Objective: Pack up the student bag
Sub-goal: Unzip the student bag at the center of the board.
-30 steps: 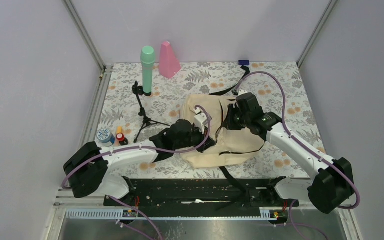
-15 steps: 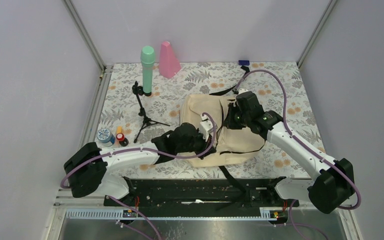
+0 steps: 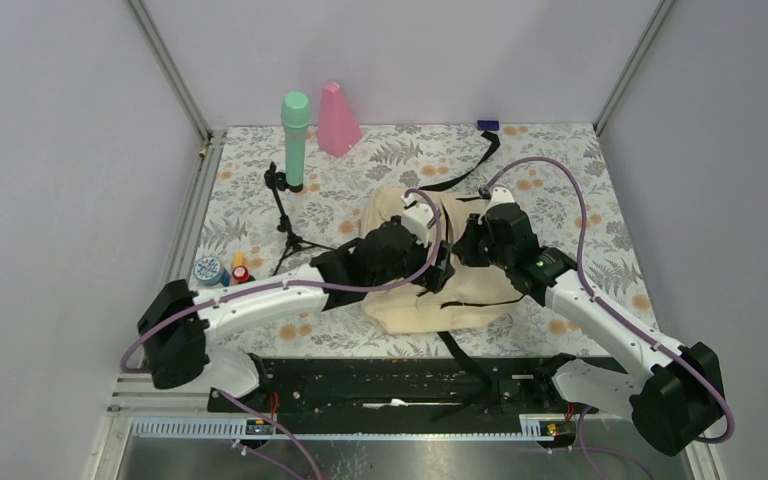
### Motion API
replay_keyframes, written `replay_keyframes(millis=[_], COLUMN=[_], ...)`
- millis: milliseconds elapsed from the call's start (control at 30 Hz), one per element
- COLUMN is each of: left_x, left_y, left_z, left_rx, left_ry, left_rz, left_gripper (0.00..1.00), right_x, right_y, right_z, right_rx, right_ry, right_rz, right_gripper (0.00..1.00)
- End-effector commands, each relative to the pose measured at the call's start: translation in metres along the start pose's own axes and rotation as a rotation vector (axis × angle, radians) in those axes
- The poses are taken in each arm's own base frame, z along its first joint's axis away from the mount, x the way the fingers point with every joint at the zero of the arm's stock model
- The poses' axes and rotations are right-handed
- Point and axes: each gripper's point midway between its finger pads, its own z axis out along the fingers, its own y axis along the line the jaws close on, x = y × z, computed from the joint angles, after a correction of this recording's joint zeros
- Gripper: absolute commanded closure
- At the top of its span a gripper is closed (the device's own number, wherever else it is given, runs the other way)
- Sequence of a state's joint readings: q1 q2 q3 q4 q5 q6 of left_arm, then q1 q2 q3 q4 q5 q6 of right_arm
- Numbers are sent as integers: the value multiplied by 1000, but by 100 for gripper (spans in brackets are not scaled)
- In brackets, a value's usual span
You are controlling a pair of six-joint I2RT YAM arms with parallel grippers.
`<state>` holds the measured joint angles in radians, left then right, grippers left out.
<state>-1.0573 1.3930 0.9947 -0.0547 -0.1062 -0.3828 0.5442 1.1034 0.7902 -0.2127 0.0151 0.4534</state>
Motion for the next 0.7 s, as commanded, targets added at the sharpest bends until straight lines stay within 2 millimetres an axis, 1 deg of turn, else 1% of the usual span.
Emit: replay_keyframes(millis=[0, 67, 133, 267, 433, 500, 667], left_x=[-12, -11, -15, -16, -9, -4, 5], left_y=[25, 36, 44, 54, 48, 48, 52], left_z=[22, 26, 27, 29, 44, 50, 54], left_rx=[-168, -227, -265, -303, -256, -260, -277], left_ry=[-6, -11, -38, -56, -34, -3, 36], left_rz=[-21, -25, -34, -49, -52, -39, -9], left_gripper=[13, 13, 13, 18, 20, 22, 27], right_x=[-29, -26, -25, -21, -20, -20, -21], right_y=[2, 2, 2, 2, 2, 3, 3], right_z=[-3, -3, -3, -2, 1, 2, 1], right_rx=[-9, -16, -20, -21, -22, -24, -25], right_ry=[-136, -134, -133, -123, -114, -109, -114], right_rz=[19, 24, 28, 30, 31, 35, 38], right_gripper=[100, 100, 100, 100, 100, 100, 100])
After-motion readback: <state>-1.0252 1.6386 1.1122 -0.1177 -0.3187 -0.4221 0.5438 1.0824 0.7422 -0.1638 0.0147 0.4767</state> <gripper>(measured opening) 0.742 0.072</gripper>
